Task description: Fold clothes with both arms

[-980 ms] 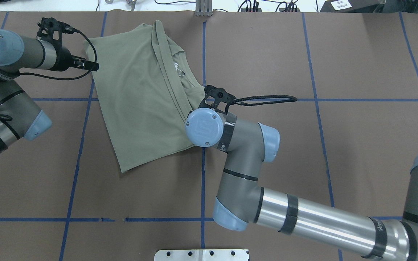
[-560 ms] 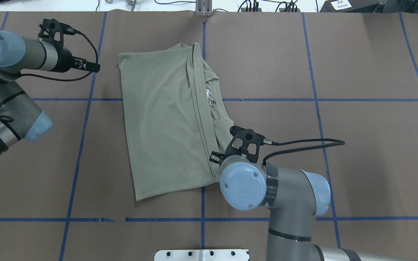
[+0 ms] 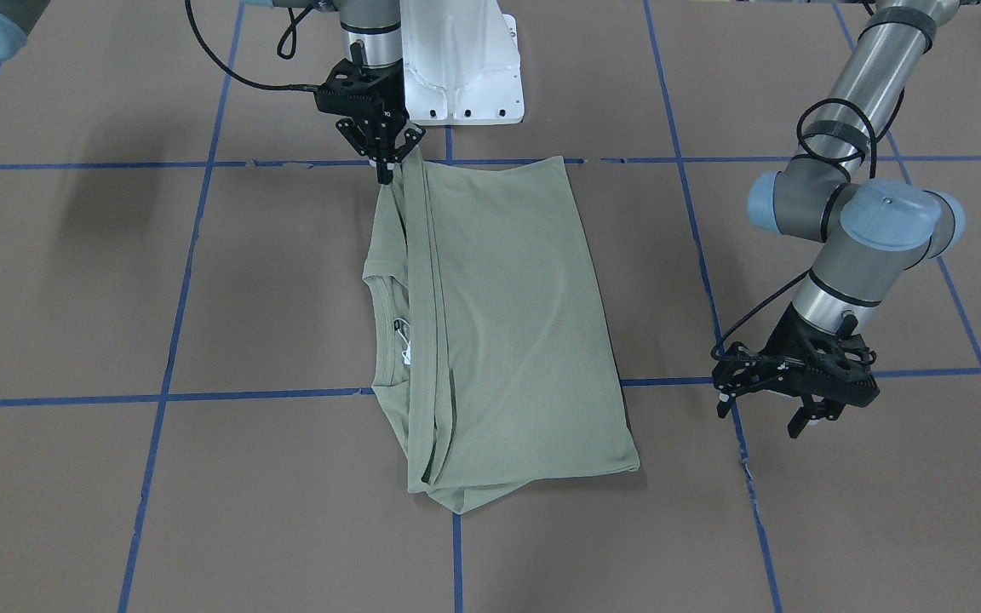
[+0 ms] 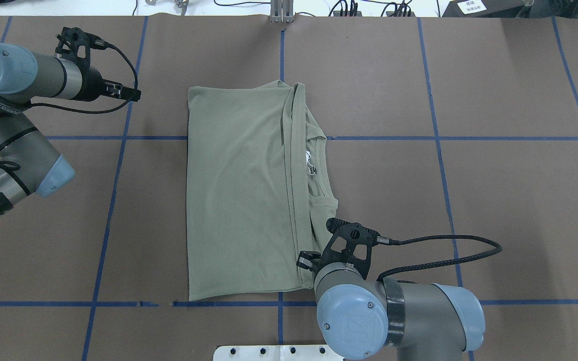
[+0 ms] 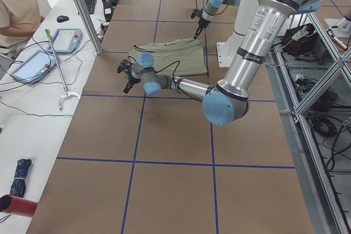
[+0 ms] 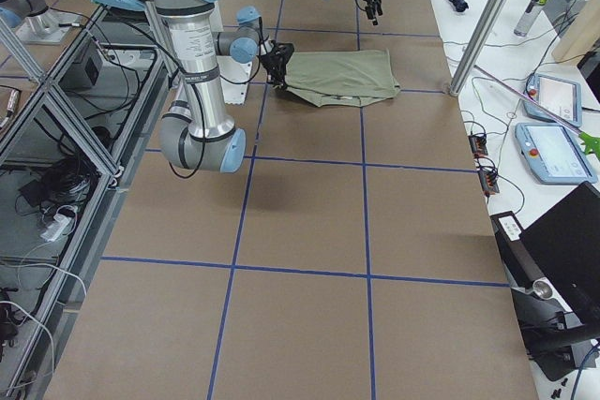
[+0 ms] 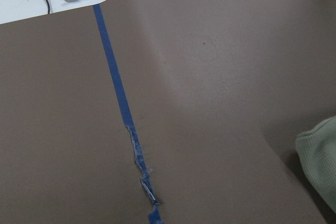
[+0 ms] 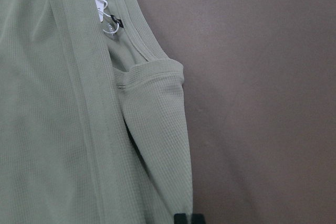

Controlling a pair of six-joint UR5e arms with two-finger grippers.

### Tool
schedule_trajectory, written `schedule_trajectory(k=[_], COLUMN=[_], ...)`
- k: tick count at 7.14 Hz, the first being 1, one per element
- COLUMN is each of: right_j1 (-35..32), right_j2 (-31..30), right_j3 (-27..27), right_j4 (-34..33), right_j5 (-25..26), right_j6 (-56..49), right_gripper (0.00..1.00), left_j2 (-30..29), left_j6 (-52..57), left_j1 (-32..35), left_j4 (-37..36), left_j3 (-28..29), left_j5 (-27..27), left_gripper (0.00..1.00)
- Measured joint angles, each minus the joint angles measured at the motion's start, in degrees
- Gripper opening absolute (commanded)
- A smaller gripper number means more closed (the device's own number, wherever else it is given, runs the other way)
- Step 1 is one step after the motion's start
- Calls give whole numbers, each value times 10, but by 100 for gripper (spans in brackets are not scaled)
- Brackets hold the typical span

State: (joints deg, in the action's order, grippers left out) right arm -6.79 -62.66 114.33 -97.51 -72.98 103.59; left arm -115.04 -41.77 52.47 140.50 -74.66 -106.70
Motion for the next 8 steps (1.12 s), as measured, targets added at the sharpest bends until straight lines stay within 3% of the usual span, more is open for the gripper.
schedule_trajectory(k=[3, 6, 8], right_j1=[-37, -81, -86], right_j2=[17, 103, 124], right_j3=[-11, -118, -162], right_j4=[0, 0, -5], right_j5=[-54, -114, -150], right_j6=[-118, -228, -280], right_gripper=[100, 98, 70], left_j2=[0, 2, 3], left_j6=[-1, -1, -6], left_j1=[-3, -3, -4], left_j4=[4, 5, 5], left_j3=[-1, -1, 0], left_j5=[0, 0, 0], left_gripper=[100, 100, 100])
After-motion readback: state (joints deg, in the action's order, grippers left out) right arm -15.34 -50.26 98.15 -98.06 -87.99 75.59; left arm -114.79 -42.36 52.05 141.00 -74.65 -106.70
